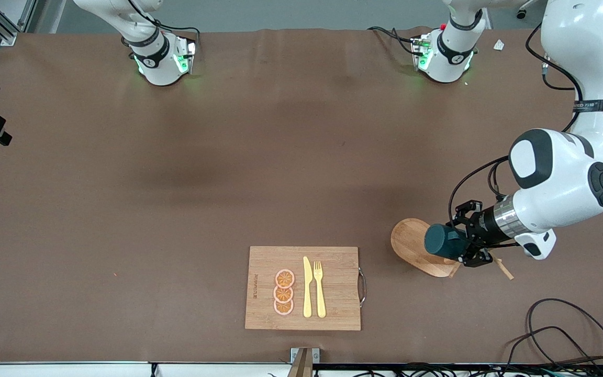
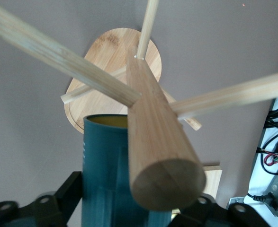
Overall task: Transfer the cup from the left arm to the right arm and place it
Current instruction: 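Grasp the teal mug rim with the left gripper and lift it off, then carry the mug with the left gripper and set it on the table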
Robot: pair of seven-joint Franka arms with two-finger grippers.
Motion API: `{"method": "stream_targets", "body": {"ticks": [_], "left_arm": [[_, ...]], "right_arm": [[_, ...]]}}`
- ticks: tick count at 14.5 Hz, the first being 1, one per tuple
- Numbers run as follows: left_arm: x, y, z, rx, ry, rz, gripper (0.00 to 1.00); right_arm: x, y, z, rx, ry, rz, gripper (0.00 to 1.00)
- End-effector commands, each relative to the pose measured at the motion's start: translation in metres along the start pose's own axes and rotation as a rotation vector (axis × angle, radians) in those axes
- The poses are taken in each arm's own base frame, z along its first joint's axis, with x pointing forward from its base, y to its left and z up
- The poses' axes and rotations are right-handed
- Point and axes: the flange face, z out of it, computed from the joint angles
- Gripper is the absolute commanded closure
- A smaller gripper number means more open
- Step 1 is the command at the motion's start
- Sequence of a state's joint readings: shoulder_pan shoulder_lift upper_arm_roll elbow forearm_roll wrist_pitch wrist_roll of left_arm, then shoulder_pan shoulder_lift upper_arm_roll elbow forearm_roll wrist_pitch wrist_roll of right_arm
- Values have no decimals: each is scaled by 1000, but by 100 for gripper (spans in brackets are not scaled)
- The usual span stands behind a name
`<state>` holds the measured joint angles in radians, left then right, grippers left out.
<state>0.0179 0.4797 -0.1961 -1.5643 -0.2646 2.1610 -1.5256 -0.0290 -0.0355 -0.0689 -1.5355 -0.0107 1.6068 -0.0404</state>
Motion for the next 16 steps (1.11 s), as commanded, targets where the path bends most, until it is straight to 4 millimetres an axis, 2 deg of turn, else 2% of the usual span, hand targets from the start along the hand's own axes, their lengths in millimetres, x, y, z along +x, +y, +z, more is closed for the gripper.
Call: {"method": "stream_targets", "body": {"ticks": [1,3,6,9,10,12,13,16], "left_arm": [[-8,3,-1,4,-27,17,43],[-15,3,-9,-6,-29,20,43],[-53,4,-25,-26,-57,68,43],[-96,-4,-23,-18,-72,145,44],[-116,-8,-20,-17,-54,185,44],[-172,-21,-12,-16,-6,289,44],[-198,-31,2,-4,43,351,44],[-256,-60,38,13,150,533,45]], "right_arm": [[-7,1,-6,-8,9,-9,0],[-6,1,-6,-8,11,-10,0],[-7,1,-7,-8,9,-8,0],[-8,2,-7,-8,8,-7,0],[-8,2,-7,-8,8,-8,0],[-8,2,-7,-8,8,-8,0],[-8,2,-7,-8,8,-8,0],[-8,3,-8,-8,9,-7,0]]}}
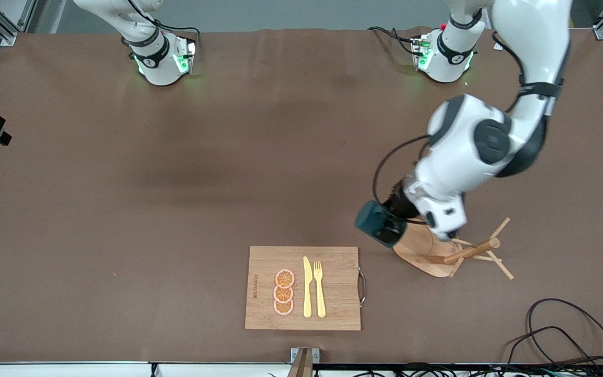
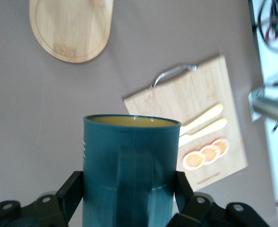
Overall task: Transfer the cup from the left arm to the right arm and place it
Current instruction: 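Carry the mug with the left gripper and set it on the table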
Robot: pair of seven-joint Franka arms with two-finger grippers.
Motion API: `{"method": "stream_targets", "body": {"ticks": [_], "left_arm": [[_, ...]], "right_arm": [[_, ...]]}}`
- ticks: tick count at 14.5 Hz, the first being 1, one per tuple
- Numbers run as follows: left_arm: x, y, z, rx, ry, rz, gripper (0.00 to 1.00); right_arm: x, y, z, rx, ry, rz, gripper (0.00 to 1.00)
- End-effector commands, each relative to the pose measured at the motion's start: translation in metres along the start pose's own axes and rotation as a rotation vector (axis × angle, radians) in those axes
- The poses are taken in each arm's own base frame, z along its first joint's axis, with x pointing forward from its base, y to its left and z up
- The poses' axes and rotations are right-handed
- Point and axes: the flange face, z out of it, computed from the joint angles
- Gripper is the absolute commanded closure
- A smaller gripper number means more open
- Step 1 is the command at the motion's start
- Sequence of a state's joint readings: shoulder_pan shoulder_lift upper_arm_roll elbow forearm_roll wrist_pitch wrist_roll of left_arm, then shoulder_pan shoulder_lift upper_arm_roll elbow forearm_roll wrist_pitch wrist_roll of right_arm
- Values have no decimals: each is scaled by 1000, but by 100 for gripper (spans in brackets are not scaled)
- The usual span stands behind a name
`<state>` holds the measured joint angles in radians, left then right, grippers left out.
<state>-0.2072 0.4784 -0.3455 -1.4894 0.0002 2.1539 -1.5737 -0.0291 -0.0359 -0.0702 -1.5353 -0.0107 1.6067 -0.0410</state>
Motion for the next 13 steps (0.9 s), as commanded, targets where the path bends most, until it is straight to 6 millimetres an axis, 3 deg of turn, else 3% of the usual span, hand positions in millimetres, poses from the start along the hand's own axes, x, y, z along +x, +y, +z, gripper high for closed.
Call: {"method": "stream_targets", "body": {"ticks": [1,4,9,13], "left_arm": [[-54,0,27,29,91,157,45],[-134,-14,77,53,298,387,44],[-228,-61,187,-28,690,676,45],[-258,-88,240,-241,869,725,45]], "right_arm": [[-8,2,-7,-8,9,-8,0],[-7,2,-7,-8,9,-8,0],[-7,1,-7,-8,10,-8,0],[-6,1,-6,-9,12,-8,0]]}}
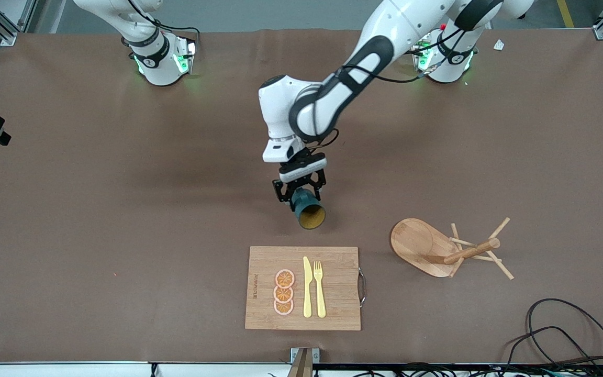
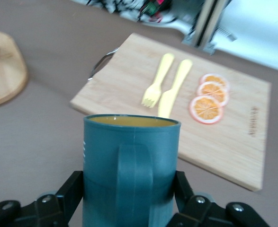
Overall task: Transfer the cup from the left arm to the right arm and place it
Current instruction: 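Carry the mug with the left gripper and set it on the table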
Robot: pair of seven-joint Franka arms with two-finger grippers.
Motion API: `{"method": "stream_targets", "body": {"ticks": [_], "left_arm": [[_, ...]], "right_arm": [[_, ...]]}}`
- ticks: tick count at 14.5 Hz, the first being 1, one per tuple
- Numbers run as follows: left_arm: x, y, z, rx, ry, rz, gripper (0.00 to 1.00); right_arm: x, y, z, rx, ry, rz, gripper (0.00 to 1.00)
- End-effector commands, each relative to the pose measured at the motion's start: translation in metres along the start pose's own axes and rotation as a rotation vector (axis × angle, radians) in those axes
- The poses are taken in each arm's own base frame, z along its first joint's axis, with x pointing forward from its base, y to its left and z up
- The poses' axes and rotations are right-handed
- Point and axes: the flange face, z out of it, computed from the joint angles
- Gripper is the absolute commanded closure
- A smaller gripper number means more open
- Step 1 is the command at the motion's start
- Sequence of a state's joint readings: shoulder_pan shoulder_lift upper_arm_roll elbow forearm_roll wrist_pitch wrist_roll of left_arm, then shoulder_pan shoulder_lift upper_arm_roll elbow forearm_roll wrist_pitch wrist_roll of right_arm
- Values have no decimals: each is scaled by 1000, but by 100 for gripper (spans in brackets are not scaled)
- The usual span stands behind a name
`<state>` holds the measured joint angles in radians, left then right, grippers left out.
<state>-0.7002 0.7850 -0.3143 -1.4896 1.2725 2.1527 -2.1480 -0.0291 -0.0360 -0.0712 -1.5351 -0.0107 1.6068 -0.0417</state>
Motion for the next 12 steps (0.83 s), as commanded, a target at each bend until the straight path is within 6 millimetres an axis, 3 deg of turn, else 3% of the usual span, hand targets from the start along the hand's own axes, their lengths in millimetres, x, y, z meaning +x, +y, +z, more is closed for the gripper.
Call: {"method": "stream_targets", "body": {"ticks": [1,2,6,9,12], "left_arm": [[-19,3,12,-93,153,32,45],[-36,0,19,-133,201,88,44],[-60,-6,40,-228,371,148,44],[-106,-19,59,-247,467,165,44],[-136,-29,68,-265,540,155,42]], "right_arm": [[-6,1,-6,-8,12,-7,0],[-6,2,-6,-9,13,-5,0],[-5,2,-5,-9,13,-5,0],[-6,5,-6,-9,13,1,0],[-5,6,-5,-10,10,3,0]]}}
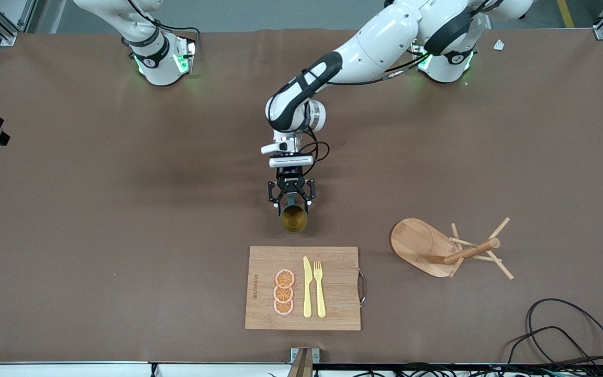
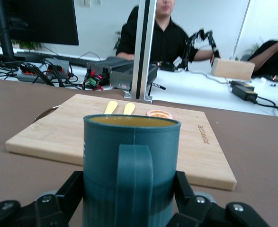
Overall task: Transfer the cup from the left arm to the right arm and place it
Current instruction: 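Carry the mug with the left gripper and set it on the table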
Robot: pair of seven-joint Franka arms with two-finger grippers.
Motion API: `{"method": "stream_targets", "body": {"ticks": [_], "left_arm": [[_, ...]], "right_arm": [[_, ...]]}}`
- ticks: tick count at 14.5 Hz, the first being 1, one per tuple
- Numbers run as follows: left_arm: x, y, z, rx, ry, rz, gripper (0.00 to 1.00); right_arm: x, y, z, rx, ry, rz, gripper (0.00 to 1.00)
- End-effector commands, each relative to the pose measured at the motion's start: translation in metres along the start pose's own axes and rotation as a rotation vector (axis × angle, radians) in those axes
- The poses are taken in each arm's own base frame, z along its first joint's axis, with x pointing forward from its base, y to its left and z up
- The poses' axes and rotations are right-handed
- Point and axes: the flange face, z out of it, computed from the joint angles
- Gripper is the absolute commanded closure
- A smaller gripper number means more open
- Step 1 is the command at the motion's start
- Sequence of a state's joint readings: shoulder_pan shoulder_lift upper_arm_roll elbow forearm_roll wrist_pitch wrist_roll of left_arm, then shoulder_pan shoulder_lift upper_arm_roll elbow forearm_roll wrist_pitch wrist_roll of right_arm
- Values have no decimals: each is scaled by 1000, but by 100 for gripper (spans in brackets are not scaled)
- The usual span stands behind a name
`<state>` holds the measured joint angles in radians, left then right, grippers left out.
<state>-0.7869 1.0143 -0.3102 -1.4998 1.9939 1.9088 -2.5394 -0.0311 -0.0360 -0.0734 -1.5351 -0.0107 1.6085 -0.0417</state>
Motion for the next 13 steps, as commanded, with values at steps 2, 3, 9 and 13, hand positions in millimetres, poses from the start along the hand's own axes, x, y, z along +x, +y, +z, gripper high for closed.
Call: {"method": "stream_targets", "body": {"ticks": [2,3,9,13], "left_arm": [[-31,-1,-12,-5,77,19,38],[-41,-1,-18,-9,74,31,33],[-53,10,-65,47,-8,-11,0],[-4,50,-120,187,-152,-154,0]], "right_arm": [[-5,5,-4,-10,8,1,0],[-5,5,-5,-9,10,1,0],[-6,9,-6,-10,11,10,0],[-6,10,-4,-10,3,9,0]]}}
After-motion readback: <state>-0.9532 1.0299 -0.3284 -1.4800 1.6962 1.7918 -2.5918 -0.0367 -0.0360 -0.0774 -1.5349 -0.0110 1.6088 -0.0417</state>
